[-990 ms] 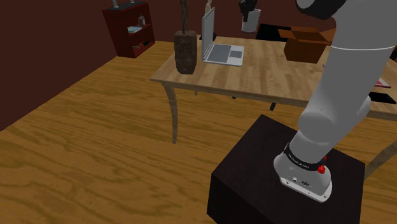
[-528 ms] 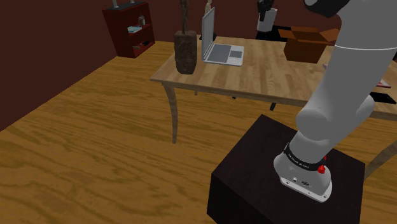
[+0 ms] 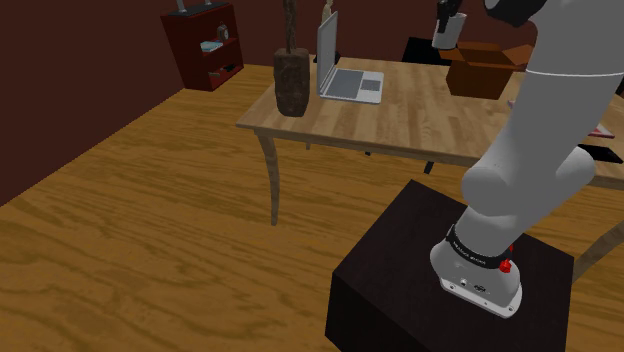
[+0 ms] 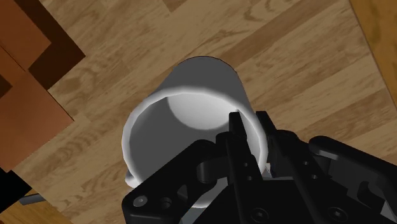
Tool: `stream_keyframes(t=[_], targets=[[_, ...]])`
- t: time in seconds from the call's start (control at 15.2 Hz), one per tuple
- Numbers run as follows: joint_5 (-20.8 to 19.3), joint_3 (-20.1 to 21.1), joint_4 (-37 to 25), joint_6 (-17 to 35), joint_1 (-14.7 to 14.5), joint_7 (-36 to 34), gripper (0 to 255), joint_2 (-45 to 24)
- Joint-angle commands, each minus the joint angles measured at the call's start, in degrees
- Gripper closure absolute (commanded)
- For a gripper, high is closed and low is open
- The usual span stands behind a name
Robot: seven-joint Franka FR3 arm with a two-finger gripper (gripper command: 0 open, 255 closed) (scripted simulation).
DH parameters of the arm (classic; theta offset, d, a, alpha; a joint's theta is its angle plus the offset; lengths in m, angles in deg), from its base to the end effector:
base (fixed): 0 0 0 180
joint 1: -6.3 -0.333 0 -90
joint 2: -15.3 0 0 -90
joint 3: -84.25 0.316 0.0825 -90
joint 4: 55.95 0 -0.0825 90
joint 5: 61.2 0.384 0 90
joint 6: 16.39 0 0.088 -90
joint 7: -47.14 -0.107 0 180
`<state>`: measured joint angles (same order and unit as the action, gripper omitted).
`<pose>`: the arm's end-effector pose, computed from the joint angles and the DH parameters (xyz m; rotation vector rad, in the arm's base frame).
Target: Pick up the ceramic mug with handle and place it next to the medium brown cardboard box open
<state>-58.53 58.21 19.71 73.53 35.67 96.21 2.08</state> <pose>0.3841 -0.4859 0.6186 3.0725 -0.1493 -0.0267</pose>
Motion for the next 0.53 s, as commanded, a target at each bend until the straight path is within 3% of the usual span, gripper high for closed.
stream_keyframes(t=[0.0,0.46], targets=[[0.8,-0.9,-1.3,-0.2,2.1,2.9,255,-1.1],[4.8,-3.6,-9.2,-2.4,10.5,12.6,255,-7.3]])
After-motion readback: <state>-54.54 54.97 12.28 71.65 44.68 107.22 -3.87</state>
